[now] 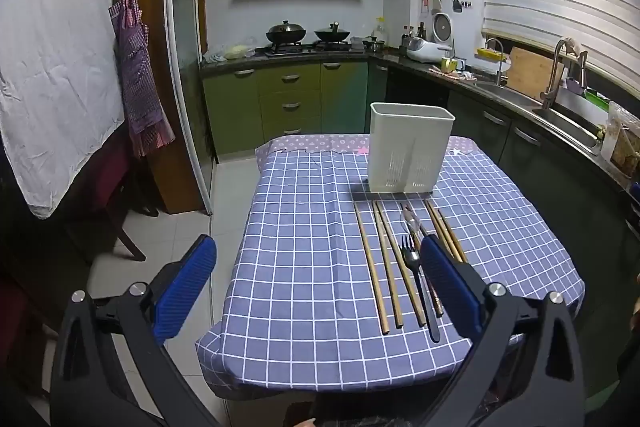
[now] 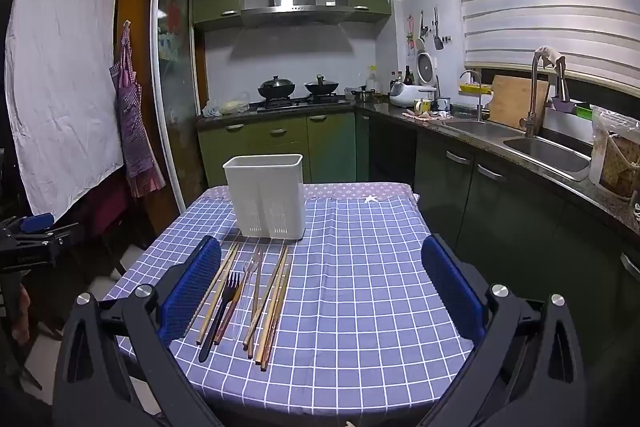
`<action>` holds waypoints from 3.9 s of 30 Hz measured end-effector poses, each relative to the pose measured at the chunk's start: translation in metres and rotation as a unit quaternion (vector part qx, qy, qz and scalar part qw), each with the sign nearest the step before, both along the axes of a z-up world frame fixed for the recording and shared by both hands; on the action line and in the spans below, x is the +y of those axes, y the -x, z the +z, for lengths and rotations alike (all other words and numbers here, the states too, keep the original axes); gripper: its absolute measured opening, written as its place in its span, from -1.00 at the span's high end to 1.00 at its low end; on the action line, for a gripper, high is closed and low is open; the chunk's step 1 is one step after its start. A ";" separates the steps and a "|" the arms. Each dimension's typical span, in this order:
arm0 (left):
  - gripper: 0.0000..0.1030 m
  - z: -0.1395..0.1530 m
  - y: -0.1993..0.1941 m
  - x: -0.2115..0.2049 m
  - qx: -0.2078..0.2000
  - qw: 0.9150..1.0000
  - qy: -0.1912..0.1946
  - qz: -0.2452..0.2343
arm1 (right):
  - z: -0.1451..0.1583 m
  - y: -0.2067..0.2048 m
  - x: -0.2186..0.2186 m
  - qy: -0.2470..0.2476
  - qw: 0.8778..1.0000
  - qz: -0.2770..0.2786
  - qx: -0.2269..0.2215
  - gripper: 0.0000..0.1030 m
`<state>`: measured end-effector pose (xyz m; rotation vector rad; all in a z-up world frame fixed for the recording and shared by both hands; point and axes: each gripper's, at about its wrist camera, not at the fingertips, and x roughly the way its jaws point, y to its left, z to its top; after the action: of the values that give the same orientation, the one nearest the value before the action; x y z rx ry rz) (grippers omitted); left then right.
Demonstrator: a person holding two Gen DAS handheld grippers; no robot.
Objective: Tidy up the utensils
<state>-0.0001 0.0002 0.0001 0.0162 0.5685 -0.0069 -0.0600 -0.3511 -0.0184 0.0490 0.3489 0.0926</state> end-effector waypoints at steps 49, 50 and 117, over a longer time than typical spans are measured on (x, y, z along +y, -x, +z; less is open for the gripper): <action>-0.88 -0.015 -0.005 -0.005 0.025 1.000 -0.003 -0.008 | -0.014 -0.011 0.005 0.003 1.000 0.000 0.017 -0.92; -0.88 -0.015 -0.005 -0.006 0.025 1.000 -0.003 -0.008 | -0.014 -0.011 0.005 0.004 1.000 0.000 0.018 -0.92; -0.69 -0.077 -0.142 -0.089 0.254 0.962 -0.003 -0.103 | -0.069 -0.157 -0.052 0.019 0.974 -0.006 0.224 -0.92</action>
<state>0.1421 -0.0886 -0.0766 0.0821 1.0798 -0.2173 0.0968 -0.4033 -0.0877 0.0331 0.8011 0.0616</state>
